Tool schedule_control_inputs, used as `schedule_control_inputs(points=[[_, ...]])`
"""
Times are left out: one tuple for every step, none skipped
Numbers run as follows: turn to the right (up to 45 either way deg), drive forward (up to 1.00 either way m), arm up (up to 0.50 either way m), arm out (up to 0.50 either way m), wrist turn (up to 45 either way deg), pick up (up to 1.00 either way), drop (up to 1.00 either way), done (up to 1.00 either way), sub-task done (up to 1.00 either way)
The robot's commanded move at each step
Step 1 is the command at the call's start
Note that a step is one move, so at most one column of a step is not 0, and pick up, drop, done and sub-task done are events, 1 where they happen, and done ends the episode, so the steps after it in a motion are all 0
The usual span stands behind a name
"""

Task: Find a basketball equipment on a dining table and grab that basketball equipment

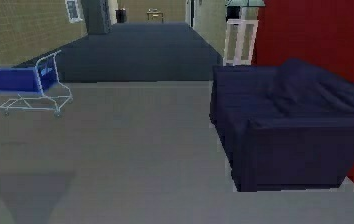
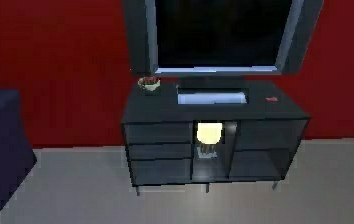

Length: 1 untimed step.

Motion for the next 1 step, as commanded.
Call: schedule_control_inputs(points=[[0.0, 1.0, 0.0, 0.0, 0.0, 0.0, 0.0, 0.0, 0.0]])
